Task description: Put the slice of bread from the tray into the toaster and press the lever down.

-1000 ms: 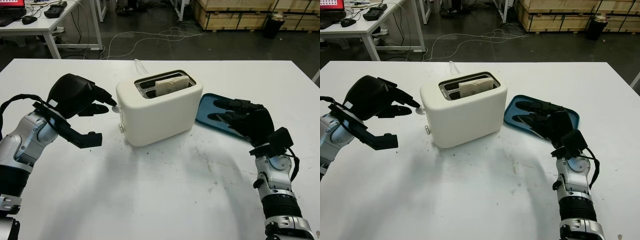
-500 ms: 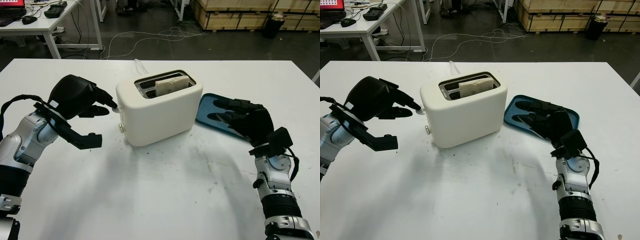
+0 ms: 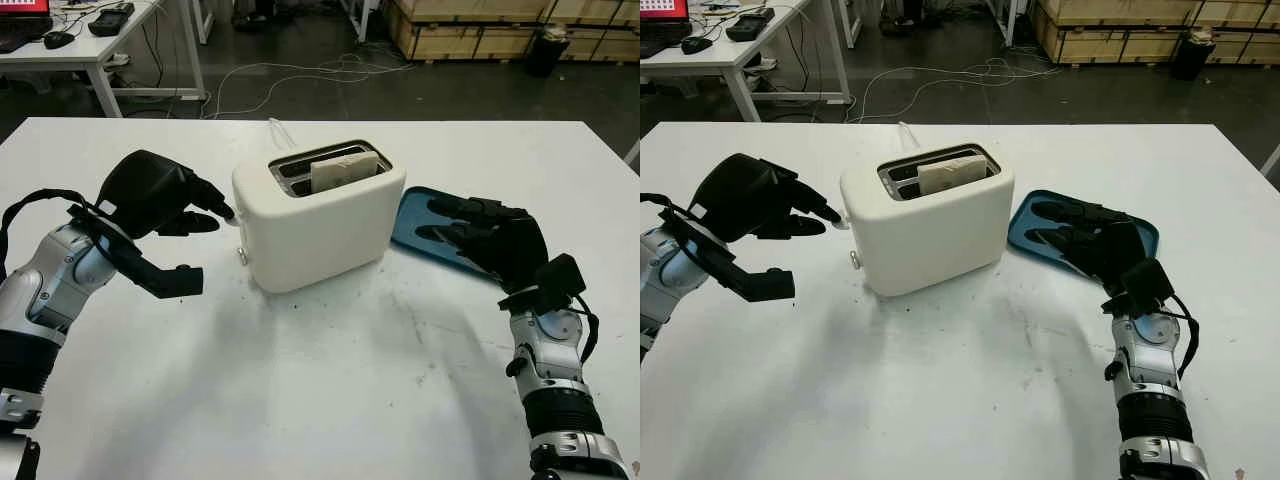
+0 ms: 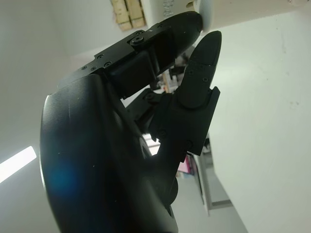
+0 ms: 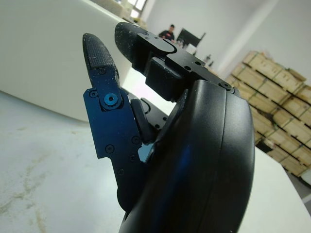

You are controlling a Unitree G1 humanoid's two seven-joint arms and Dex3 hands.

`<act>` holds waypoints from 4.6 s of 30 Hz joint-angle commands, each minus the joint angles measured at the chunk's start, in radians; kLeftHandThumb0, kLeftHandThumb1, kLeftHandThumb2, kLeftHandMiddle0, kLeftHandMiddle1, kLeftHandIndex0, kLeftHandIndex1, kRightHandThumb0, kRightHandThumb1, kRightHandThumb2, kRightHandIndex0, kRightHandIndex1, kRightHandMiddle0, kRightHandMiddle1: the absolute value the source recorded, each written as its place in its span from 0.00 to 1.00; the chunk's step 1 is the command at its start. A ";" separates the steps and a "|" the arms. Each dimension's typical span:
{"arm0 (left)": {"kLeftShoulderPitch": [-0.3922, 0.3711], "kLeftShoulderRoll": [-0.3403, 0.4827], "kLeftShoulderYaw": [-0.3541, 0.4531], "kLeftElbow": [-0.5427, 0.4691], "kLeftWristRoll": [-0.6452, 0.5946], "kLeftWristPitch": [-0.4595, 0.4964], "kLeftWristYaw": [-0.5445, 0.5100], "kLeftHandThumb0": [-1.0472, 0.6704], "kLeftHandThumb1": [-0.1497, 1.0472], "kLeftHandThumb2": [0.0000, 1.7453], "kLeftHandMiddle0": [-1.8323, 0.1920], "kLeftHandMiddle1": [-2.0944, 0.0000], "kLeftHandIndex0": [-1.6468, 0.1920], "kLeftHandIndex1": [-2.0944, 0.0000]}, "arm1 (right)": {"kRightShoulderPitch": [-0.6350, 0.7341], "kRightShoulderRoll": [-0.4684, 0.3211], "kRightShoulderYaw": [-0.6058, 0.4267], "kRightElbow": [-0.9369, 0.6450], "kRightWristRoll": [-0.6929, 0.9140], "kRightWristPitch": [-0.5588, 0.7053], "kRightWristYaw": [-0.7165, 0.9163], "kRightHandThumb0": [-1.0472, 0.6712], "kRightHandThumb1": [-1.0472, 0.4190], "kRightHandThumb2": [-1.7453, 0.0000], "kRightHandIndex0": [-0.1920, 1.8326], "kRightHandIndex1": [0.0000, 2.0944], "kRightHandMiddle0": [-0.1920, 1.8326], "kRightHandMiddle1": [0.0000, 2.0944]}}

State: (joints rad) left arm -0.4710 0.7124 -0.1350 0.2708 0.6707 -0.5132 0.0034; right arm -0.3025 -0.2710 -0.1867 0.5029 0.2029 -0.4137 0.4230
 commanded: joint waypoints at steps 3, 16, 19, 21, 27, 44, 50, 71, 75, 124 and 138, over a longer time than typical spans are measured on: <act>-0.026 -0.010 -0.015 0.019 -0.003 -0.007 0.001 0.43 0.75 0.00 0.37 0.38 0.17 0.99 | -0.002 -0.007 -0.001 -0.006 -0.005 -0.017 -0.003 0.32 0.13 1.00 0.70 0.00 0.64 0.00; -0.060 -0.022 -0.043 0.050 0.008 -0.027 0.014 0.45 0.72 0.00 0.39 0.30 0.17 0.99 | 0.002 -0.010 -0.004 -0.017 -0.004 -0.011 -0.006 0.33 0.14 1.00 0.69 0.00 0.64 0.00; -0.063 -0.020 -0.047 0.046 0.012 -0.020 0.006 0.45 0.72 0.00 0.39 0.29 0.17 0.99 | 0.002 -0.010 -0.004 -0.016 -0.007 -0.016 -0.008 0.33 0.13 1.00 0.69 0.00 0.65 0.00; -0.064 -0.020 -0.047 0.044 0.010 -0.019 0.002 0.45 0.73 0.00 0.39 0.30 0.17 1.00 | 0.000 -0.010 -0.004 -0.013 -0.005 -0.013 -0.006 0.33 0.14 1.00 0.69 0.00 0.65 0.00; -0.072 -0.020 -0.051 0.059 0.007 -0.038 0.009 0.47 0.71 0.00 0.38 0.30 0.16 0.99 | 0.000 -0.009 -0.007 -0.011 0.001 -0.011 -0.003 0.33 0.14 1.00 0.69 0.00 0.65 0.00; -0.073 -0.011 -0.063 0.060 0.036 0.002 -0.021 0.46 0.74 0.00 0.38 0.34 0.16 1.00 | 0.005 -0.013 -0.010 -0.028 0.013 0.000 0.009 0.33 0.14 1.00 0.69 0.00 0.65 0.00; -0.075 -0.104 -0.188 0.229 0.169 0.073 0.088 0.52 0.71 0.00 0.44 0.25 0.18 1.00 | 0.007 -0.026 -0.024 -0.025 0.032 0.018 0.031 0.31 0.14 1.00 0.71 0.01 0.66 0.00; 0.056 -0.168 -0.415 0.113 0.247 0.153 0.203 0.47 0.75 0.00 0.45 0.26 0.17 0.98 | 0.008 -0.052 0.001 -0.016 0.002 0.029 0.027 0.30 0.14 1.00 0.71 0.01 0.65 0.00; -0.006 -0.104 -0.426 0.117 0.245 0.089 0.202 0.46 0.69 0.00 0.42 0.31 0.15 0.98 | 0.011 -0.052 0.003 -0.018 -0.008 0.017 0.012 0.29 0.14 1.00 0.71 0.01 0.65 0.00; -0.116 -0.476 -0.556 0.620 0.157 0.028 0.381 0.49 0.80 0.00 0.49 0.23 0.22 0.99 | 0.020 -0.063 -0.007 0.004 0.000 0.030 0.015 0.31 0.14 1.00 0.73 0.02 0.66 0.00; -0.021 -0.316 -0.439 0.264 0.058 0.097 0.389 0.45 0.80 0.00 0.48 0.20 0.21 1.00 | 0.029 -0.048 0.001 -0.007 -0.003 0.040 0.002 0.29 0.14 1.00 0.71 0.02 0.65 0.00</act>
State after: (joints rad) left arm -0.5685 0.5044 -0.4798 0.6065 0.7111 -0.3327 0.5032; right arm -0.2754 -0.3234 -0.1872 0.4974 0.2056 -0.3927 0.4328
